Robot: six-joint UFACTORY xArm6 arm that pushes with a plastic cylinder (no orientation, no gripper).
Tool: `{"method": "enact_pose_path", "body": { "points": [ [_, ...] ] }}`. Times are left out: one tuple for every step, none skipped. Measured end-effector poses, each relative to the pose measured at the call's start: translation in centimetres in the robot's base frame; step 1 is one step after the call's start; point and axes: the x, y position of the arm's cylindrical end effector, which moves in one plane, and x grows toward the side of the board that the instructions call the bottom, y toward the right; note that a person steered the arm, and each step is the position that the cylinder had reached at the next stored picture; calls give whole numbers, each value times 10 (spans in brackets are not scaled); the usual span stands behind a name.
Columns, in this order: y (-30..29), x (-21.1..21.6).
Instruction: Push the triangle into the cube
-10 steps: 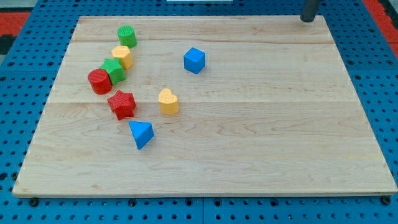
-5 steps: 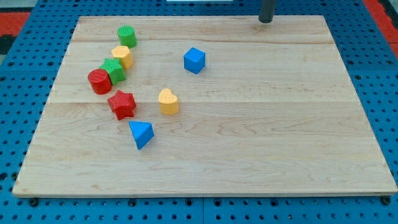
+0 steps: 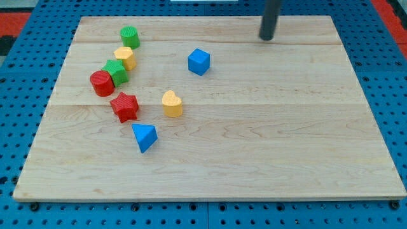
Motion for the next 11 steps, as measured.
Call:
{"method": "enact_pose_path", "body": {
  "points": [
    [-26, 20],
    [-25, 40],
    [-25, 46],
    [-18, 85],
    [-16, 205],
    [-95, 294],
    [-224, 330],
    [-285, 296],
    [-255, 258],
    [-163, 255],
    [-119, 240]
  ]
}}
